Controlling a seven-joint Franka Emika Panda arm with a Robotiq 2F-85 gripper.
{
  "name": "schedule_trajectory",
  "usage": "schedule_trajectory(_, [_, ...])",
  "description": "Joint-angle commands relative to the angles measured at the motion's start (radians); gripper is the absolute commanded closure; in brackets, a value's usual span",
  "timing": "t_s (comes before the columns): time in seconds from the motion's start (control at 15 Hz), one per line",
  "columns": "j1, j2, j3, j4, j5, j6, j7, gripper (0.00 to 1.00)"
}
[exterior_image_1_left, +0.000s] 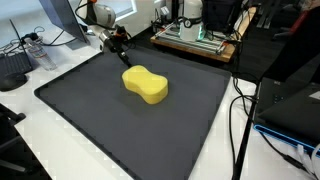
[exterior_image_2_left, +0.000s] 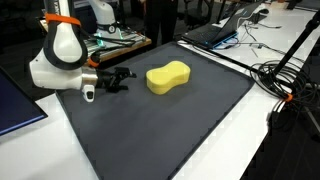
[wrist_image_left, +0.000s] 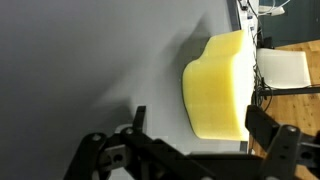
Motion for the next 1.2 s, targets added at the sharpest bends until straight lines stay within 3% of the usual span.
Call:
schedule_trajectory(0.0, [0.035, -0.108, -0.041, -0.152, 0.059, 0.046, -0.067, 0.00])
schedule_trajectory(0.4, [0.113, -0.267, -0.087, -0.356, 0.110, 0.133, -0.051, 0.00])
schedule_trajectory(0.6, [0.165, -0.364, -0.094, -0.462, 0.187, 0.216, -0.033, 0.00])
schedule_trajectory(0.87, [0.254, -0.489, -0.093, -0.582, 0.275, 0.371, 0.032, 0.00])
schedule_trajectory(1.13, [0.353, -0.628, -0.070, -0.690, 0.282, 0.605, 0.174, 0.00])
